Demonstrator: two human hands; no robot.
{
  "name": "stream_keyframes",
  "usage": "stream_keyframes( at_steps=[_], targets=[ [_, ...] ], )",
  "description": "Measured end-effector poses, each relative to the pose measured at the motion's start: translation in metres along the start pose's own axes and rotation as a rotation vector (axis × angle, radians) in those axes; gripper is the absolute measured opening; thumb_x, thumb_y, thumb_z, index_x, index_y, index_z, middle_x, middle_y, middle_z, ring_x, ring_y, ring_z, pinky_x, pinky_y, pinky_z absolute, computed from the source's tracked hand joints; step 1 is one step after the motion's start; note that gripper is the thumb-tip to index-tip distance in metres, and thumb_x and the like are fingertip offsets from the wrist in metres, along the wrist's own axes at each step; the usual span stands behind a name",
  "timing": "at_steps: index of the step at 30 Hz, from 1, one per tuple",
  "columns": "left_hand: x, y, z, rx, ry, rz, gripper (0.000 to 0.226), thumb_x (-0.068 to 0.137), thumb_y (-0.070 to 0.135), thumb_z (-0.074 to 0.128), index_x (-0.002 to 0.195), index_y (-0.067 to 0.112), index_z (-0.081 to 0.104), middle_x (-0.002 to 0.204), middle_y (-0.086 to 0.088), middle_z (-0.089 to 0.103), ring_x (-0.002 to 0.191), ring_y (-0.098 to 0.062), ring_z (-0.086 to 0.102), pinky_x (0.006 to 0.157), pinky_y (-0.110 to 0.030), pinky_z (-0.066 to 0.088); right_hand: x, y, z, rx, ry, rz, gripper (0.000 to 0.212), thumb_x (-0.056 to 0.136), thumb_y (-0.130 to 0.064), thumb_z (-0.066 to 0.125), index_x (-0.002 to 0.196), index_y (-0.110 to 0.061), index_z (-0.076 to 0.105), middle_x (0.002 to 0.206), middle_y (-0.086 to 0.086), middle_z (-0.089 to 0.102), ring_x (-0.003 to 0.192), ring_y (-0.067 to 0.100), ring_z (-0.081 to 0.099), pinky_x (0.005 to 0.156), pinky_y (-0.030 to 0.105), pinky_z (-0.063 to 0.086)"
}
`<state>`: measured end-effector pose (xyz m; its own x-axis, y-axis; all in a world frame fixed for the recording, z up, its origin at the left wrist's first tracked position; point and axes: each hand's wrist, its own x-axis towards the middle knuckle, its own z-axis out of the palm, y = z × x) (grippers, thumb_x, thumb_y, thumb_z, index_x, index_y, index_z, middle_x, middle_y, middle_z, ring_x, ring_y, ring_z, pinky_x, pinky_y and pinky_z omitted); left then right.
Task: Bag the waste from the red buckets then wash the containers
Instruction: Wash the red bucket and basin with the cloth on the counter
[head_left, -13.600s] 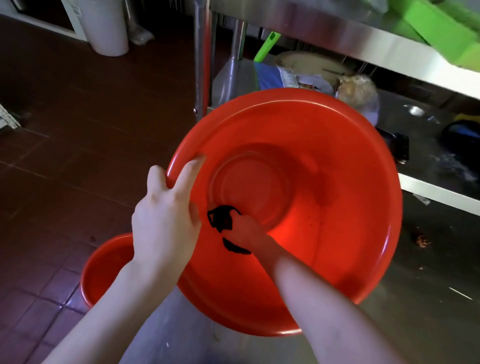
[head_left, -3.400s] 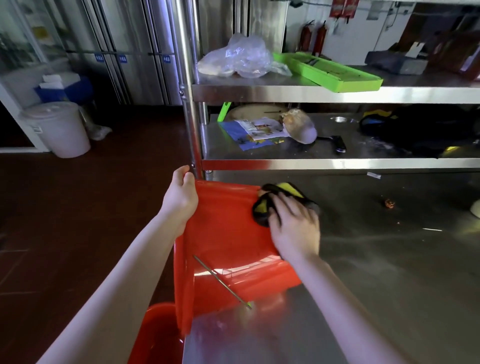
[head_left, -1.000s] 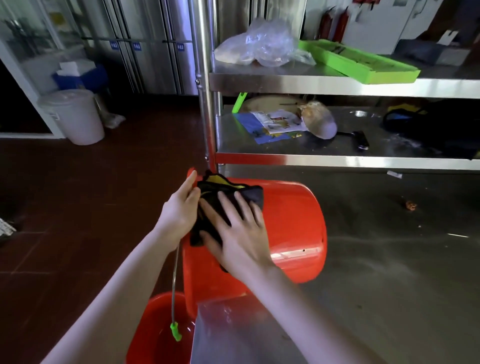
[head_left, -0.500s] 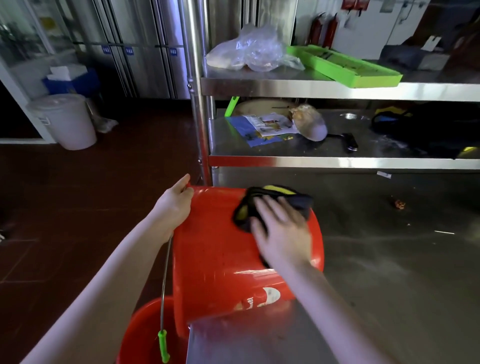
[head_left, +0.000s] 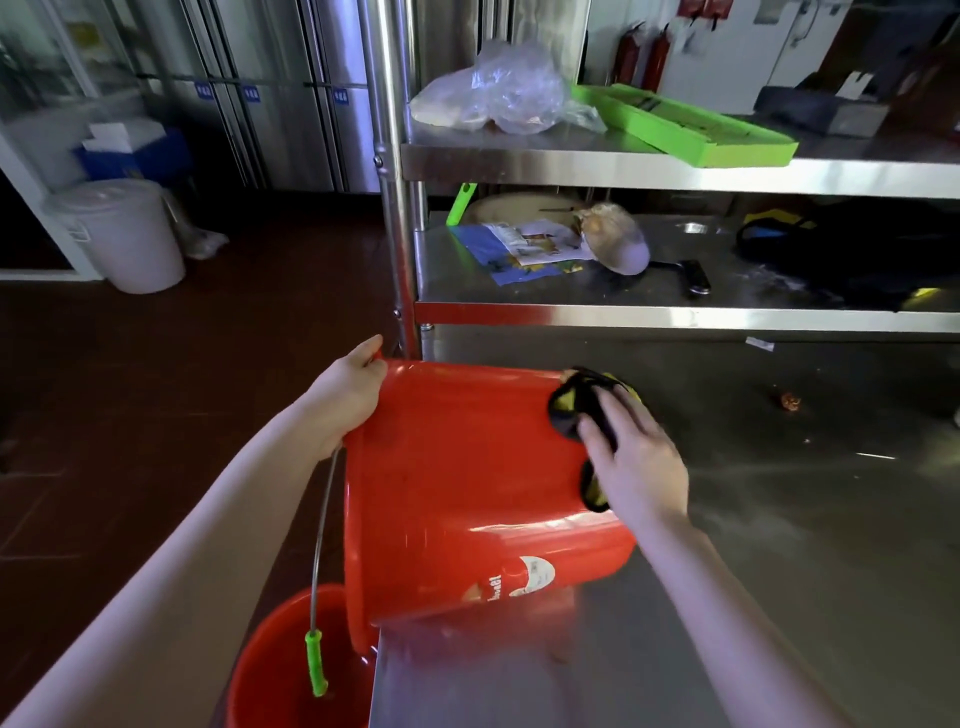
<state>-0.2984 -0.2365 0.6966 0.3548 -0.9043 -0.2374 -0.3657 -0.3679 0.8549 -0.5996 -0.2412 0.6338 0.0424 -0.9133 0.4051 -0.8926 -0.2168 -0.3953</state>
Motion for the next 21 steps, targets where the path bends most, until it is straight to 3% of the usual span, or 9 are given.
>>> stream_keyframes(
  at_steps=[2,3,5,8,11,14,16,18,21],
  targets=[
    [0.003,0.003,0.004,0.010,0.012,0.012,0.045,0.104,0.033,0.031,0.148,0.043,0.030,0.142,-0.005,0.049,0.101,-0.017,0.059,0.097,-0.040,0.048,0.001,-0.006,0.003,-0.009,0.036,0.054,0.040,0.094,-0.037,0.056,0.130,-0.018,0.061,0.139,0.004,0.055,0.126,0.030,0.053,0.098,0.043,0.047],
    [0.005,0.003,0.005,0.018,0.025,0.015,0.045,0.104,0.033,0.031,0.148,0.042,0.030,0.145,-0.006,0.046,0.110,-0.021,0.057,0.101,-0.040,0.045,-0.003,-0.019,0.007,-0.033,0.081,-0.002,0.039,0.093,-0.036,0.056,0.127,-0.018,0.063,0.136,0.005,0.058,0.125,0.030,0.054,0.098,0.043,0.047],
    [0.009,0.001,0.004,0.047,0.030,0.025,0.045,0.104,0.033,0.031,0.149,0.042,0.030,0.148,-0.006,0.043,0.117,-0.022,0.054,0.100,-0.035,0.043,-0.013,-0.065,0.020,-0.031,0.128,-0.212,0.040,0.092,-0.040,0.051,0.125,-0.020,0.065,0.132,0.003,0.061,0.124,0.028,0.055,0.098,0.041,0.046],
    [0.011,-0.007,-0.006,0.049,-0.024,0.024,0.046,0.103,0.036,0.037,0.148,0.044,0.030,0.149,-0.003,0.043,0.128,-0.020,0.048,0.103,-0.030,0.037,-0.031,-0.136,0.043,0.030,0.021,-0.483,0.044,0.094,-0.047,0.046,0.130,-0.026,0.059,0.137,-0.001,0.056,0.131,0.025,0.047,0.104,0.039,0.039],
    [-0.005,-0.019,-0.016,-0.080,-0.087,0.043,0.058,0.098,0.039,0.051,0.149,0.044,0.025,0.149,0.004,0.042,0.128,-0.012,0.045,0.099,-0.026,0.035,-0.030,-0.149,0.048,0.043,0.005,-0.489,0.043,0.094,-0.047,0.046,0.131,-0.028,0.057,0.138,-0.001,0.054,0.133,0.023,0.045,0.106,0.039,0.039],
    [-0.041,-0.033,-0.010,-0.169,-0.053,0.174,0.082,0.090,0.024,0.066,0.151,0.046,0.016,0.150,0.011,0.041,0.128,-0.004,0.046,0.109,-0.033,0.038,-0.021,-0.123,0.043,0.012,0.001,-0.453,0.044,0.096,-0.050,0.044,0.132,-0.029,0.057,0.141,-0.002,0.053,0.132,0.022,0.048,0.105,0.038,0.042],
    [-0.073,-0.046,-0.001,-0.128,0.010,0.256,0.103,0.082,0.012,0.073,0.147,0.058,0.006,0.135,0.012,0.057,0.115,-0.003,0.060,0.097,-0.036,0.051,-0.014,-0.106,0.042,-0.014,-0.014,-0.413,0.046,0.096,-0.051,0.041,0.133,-0.028,0.057,0.142,-0.002,0.052,0.132,0.021,0.048,0.103,0.037,0.044],
    [-0.104,-0.058,0.012,-0.047,0.044,0.278,0.118,0.074,0.006,0.074,0.140,0.068,-0.002,0.104,0.016,0.067,0.081,-0.003,0.071,0.071,-0.031,0.060,-0.006,-0.084,0.041,-0.043,-0.037,-0.339,0.048,0.097,-0.052,0.038,0.137,-0.028,0.053,0.146,-0.002,0.047,0.136,0.021,0.044,0.104,0.037,0.042],
    [-0.131,-0.061,0.034,-0.025,0.072,0.276,0.117,0.075,-0.003,0.064,0.139,0.069,-0.002,0.082,0.010,0.070,0.056,-0.017,0.069,0.055,-0.035,0.059,0.004,-0.051,0.039,-0.055,-0.113,-0.258,0.052,0.099,-0.050,0.034,0.145,-0.028,0.041,0.155,-0.003,0.032,0.144,0.020,0.029,0.112,0.039,0.035]
  ],
)
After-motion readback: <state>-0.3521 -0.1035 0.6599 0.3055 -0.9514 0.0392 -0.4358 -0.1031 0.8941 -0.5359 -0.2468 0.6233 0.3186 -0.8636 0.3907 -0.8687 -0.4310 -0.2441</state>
